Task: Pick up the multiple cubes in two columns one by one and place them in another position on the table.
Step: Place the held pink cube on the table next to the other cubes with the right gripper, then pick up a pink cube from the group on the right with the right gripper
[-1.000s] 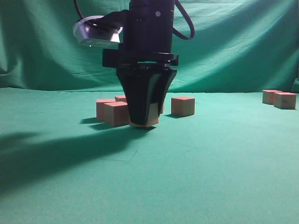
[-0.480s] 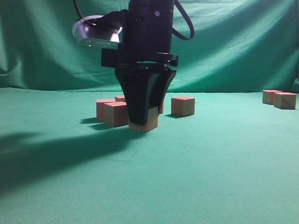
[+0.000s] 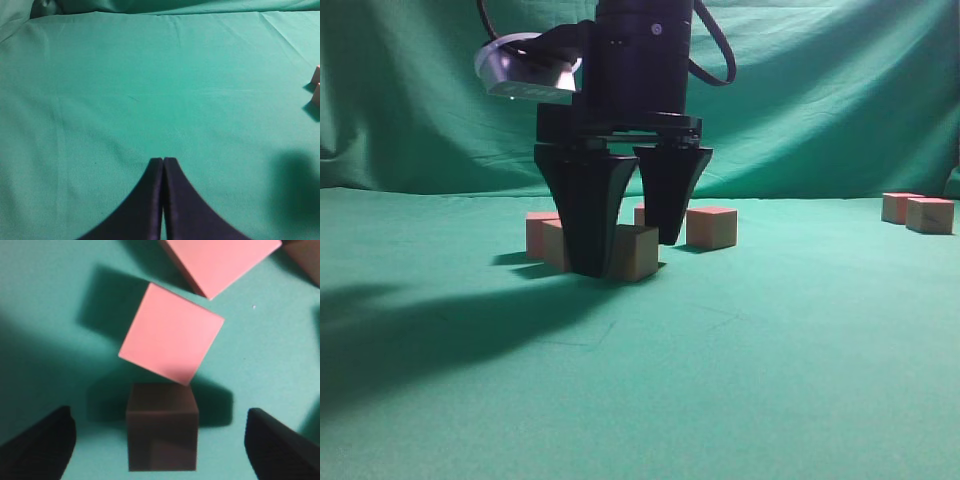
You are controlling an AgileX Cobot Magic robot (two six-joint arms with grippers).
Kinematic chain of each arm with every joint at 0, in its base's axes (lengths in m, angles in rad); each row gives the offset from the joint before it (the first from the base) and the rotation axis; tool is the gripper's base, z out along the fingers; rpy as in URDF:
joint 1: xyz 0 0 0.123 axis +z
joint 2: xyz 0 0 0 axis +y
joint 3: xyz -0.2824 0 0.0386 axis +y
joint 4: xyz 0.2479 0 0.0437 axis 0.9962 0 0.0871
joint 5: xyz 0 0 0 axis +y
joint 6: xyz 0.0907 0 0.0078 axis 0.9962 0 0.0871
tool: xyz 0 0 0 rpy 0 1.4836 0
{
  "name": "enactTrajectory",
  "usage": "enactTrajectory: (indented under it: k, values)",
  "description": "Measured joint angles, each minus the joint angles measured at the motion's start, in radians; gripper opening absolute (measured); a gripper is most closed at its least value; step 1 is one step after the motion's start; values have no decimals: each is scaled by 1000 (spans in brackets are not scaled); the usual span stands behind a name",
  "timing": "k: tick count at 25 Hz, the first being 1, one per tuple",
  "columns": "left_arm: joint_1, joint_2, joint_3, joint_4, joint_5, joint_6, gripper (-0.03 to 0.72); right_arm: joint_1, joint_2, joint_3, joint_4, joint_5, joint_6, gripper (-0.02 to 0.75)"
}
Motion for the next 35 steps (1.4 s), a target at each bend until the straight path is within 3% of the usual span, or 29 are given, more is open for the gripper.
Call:
enactTrajectory:
  k: [7,9,17,18,19,26,31,35]
  values:
    - [0,0,0,0,0,0,0,0,-21,0,-5,17,0,617]
    - [0,0,0,0,0,0,0,0,-43,0,-17,26,2,568]
    - [0,0,0,0,0,0,0,0,-212,0,-27,93,48,572]
    - [0,0,0,0,0,0,0,0,-237,0,-31,113,53,524]
    - [0,0,0,0,0,0,0,0,-267,0,-36,129,58,524]
    - [0,0,0,0,0,0,0,-12,-469,0,-223,154,226,524]
    - [0,0,0,0,0,0,0,-127,-601,0,-300,159,322,524]
    - [0,0,0,0,0,0,0,-305,-652,0,-294,168,357,524]
